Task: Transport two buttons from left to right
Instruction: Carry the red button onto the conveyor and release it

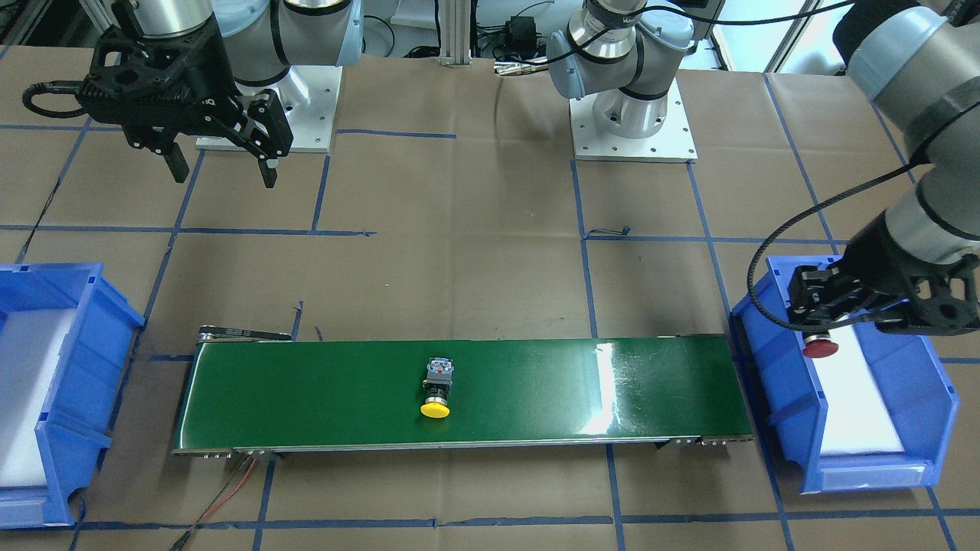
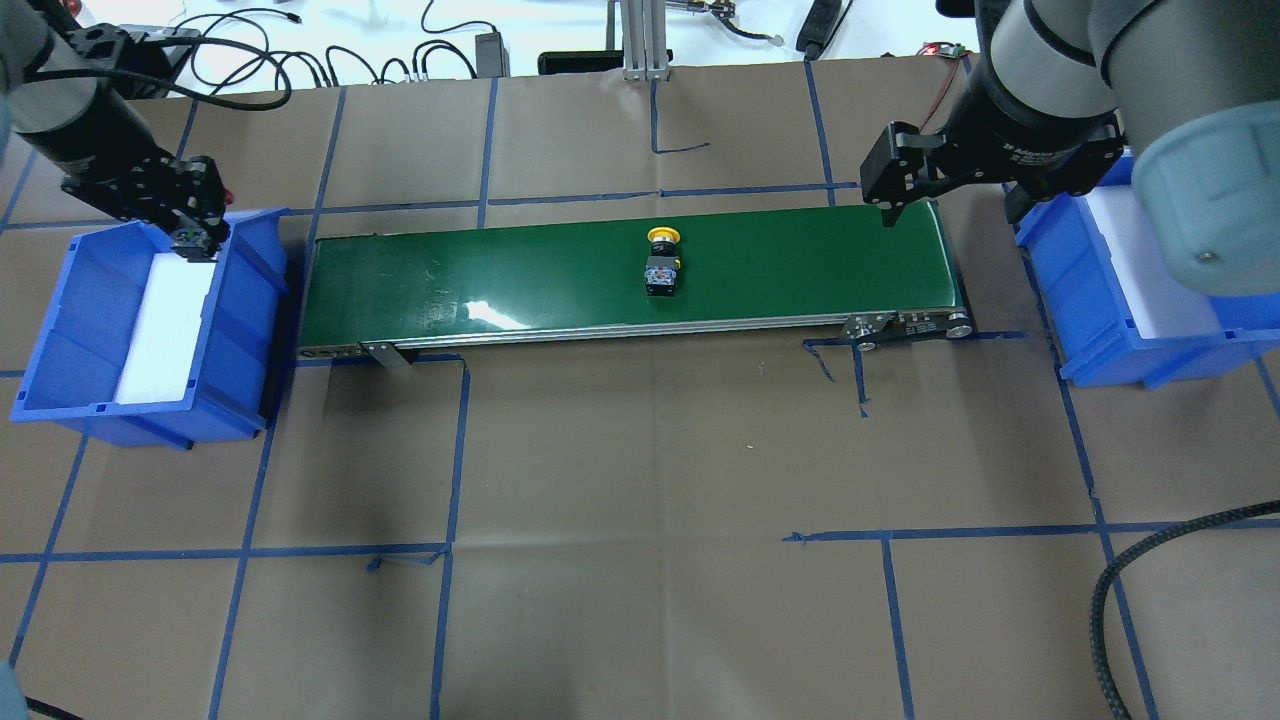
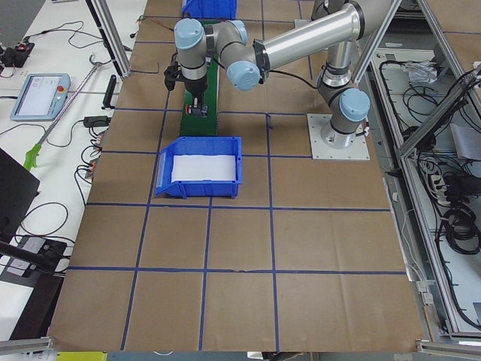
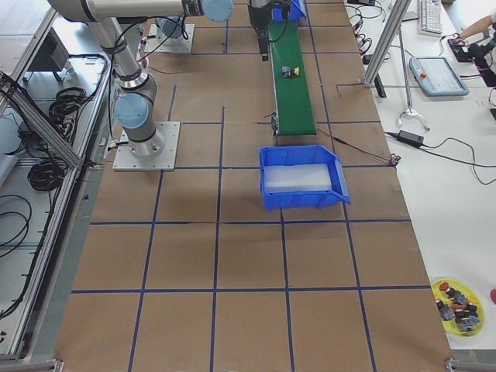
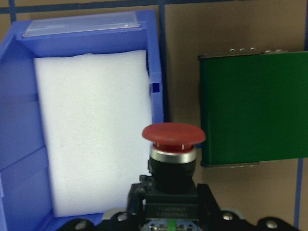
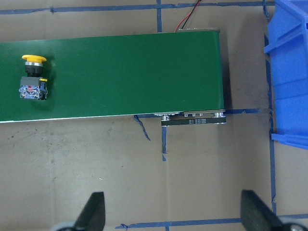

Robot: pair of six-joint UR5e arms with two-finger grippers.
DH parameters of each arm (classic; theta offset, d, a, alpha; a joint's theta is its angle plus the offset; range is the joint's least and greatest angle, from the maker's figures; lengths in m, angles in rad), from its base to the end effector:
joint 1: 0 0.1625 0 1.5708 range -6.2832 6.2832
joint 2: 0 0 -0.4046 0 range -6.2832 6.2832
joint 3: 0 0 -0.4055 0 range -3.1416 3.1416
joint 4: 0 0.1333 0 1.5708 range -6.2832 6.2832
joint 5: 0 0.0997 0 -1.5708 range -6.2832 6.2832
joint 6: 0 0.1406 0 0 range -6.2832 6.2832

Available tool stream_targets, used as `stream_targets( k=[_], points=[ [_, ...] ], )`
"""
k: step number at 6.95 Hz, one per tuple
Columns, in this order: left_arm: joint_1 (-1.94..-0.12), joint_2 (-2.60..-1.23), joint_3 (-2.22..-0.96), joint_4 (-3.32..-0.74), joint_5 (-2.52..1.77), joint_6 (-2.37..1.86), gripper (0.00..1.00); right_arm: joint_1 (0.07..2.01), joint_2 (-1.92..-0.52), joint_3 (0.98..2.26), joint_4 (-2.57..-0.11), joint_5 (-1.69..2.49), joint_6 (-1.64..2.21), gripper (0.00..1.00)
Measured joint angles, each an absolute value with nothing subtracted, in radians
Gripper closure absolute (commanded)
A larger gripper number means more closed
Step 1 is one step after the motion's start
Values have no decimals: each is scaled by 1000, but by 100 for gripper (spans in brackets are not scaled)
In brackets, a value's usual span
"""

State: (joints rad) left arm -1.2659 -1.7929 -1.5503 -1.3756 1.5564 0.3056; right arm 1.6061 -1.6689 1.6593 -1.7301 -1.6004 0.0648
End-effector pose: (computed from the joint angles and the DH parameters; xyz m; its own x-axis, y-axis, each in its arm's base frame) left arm 0.0466 -0.5988 0.3347 -0.9999 0.0006 0.0157 0.0007 1.0000 0.0018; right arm 0.1463 -0.4829 0.4473 -0.9993 0.0336 0.0182 0.0300 0.9851 -0.1696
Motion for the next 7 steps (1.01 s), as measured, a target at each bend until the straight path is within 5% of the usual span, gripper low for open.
stream_targets(
  k=[7],
  points=[
    [-1410,-1908,-1704,-1084,1586,123,85,1606,-1667,1661,-1731,-1601,59,0]
  ],
)
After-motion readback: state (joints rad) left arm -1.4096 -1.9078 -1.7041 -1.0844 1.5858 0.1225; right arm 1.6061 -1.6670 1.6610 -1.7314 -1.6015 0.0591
